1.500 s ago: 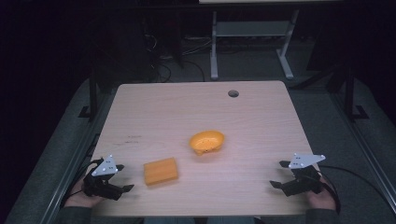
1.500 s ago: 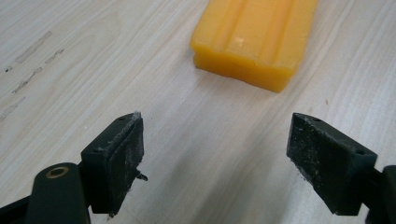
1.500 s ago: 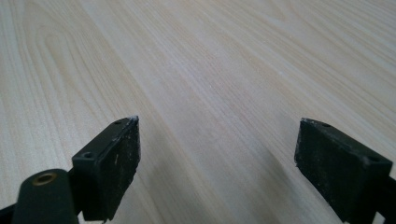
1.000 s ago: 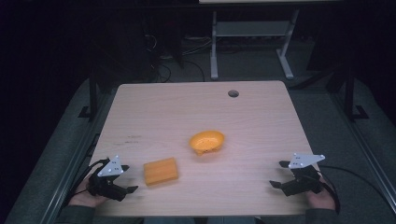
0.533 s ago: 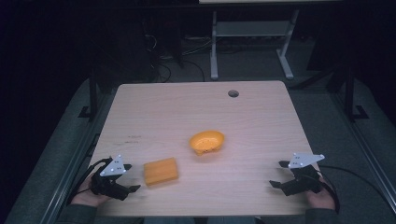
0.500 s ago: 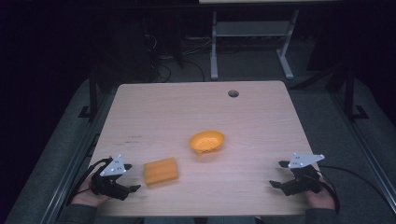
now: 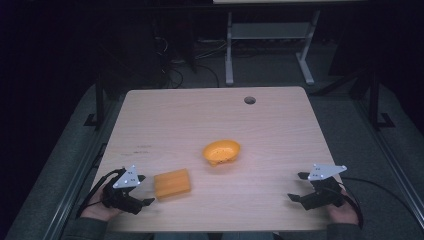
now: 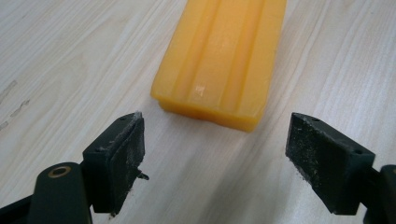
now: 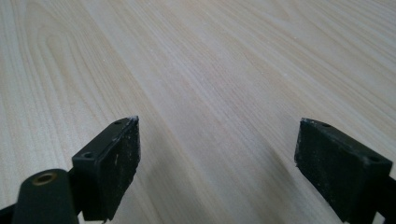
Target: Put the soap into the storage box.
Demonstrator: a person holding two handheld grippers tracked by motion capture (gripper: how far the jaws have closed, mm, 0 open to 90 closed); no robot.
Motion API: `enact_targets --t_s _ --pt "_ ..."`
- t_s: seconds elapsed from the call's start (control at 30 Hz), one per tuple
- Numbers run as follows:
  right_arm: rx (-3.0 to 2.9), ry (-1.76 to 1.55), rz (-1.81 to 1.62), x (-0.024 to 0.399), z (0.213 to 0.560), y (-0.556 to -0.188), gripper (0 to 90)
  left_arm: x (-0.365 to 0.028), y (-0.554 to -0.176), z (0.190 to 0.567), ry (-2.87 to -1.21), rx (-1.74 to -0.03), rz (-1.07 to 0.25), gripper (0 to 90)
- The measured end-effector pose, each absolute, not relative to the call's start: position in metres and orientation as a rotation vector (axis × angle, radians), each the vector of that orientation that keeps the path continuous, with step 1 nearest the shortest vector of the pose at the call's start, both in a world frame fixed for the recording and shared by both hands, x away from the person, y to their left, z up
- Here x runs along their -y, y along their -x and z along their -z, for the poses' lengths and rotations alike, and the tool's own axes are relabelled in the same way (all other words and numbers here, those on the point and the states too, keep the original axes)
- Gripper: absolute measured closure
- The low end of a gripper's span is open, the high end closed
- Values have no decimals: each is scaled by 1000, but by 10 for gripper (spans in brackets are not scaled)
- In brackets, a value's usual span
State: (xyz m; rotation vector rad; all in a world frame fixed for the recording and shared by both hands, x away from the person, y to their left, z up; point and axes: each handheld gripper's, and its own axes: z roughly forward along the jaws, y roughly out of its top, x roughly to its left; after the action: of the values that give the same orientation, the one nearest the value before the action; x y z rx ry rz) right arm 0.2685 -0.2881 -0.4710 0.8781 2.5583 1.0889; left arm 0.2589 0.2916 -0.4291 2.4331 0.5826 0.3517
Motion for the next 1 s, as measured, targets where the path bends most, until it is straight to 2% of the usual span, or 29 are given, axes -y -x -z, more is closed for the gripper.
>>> enact_targets --t_s 0.8,1.0 --pt "-2558 -879 -1090 288 471 -267 137 -253 -282 420 -2520 -453 -359 192" --pt "-2561 -875 -1088 287 471 -267 137 -242 -289 422 -2534 -438 -316 192"
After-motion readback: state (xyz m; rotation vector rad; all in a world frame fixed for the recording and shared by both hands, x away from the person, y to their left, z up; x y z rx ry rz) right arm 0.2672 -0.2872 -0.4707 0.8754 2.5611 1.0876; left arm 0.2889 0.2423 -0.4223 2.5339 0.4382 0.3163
